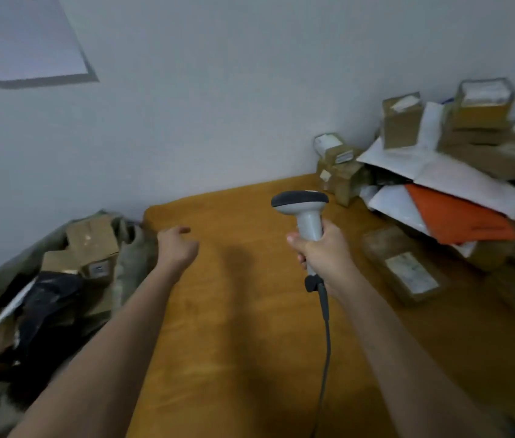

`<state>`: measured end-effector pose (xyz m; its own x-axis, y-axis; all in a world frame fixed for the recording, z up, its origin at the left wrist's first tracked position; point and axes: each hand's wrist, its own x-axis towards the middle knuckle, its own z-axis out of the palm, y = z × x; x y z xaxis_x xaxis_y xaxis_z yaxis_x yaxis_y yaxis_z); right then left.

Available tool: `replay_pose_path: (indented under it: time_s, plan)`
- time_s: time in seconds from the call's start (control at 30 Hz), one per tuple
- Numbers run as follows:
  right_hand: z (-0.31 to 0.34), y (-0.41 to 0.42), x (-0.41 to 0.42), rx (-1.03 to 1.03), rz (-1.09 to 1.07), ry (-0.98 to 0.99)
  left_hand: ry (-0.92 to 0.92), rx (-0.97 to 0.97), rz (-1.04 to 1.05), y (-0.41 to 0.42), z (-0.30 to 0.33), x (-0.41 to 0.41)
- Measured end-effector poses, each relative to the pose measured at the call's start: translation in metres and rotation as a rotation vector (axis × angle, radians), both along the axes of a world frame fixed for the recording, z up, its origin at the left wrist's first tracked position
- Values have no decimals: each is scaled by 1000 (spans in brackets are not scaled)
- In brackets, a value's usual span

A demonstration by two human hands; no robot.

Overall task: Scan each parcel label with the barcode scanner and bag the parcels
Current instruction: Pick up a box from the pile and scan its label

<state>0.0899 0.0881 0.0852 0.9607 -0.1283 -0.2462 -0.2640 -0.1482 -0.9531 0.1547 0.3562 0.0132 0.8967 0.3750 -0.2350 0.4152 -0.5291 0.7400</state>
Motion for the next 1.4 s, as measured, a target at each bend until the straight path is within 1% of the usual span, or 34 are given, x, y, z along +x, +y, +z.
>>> replay_pose_path:
  time_s: [0.1,0.2,0.33,0.4,0.57,0.7,0.83,0.9,0.97,1.03,1.13,1.23,1.3,1.4]
  plan:
    - [0,-80,-3,-10,-154,6,49,-35,-132,-88,-2,12]
    - [-1,-133,-6,18,-262,2,101,-49,-259,-159,0,15]
    - [-3,-181,-14,35,-368,-11,186,-25,-388,-221,9,27]
    - [-3,-202,-17,30,-416,-3,187,-9,-436,-245,15,39]
    - [15,-250,-8,10,-575,-32,96,20,-602,-315,39,72]
    - [38,-289,8,-51,-623,-111,-44,15,-730,-375,57,91]
    - [51,-325,24,-48,-687,-159,-127,-29,-823,-424,64,99]
    - [55,-343,37,-41,-699,-178,-149,-48,-815,-444,70,109]
    - [60,-360,51,-28,-684,-193,-151,-67,-764,-464,77,123]
    - [64,-378,68,-20,-649,-217,-124,-156,-690,-484,86,137]
    - [69,-405,94,-17,-560,-258,-73,-338,-516,-516,102,158]
    - [72,-439,120,28,-490,-285,-59,-405,-327,-555,116,182]
    - [73,-466,134,39,-471,-276,-99,-309,-248,-582,118,199]
    - [67,-502,153,62,-467,-261,-189,-70,-225,-618,120,216]
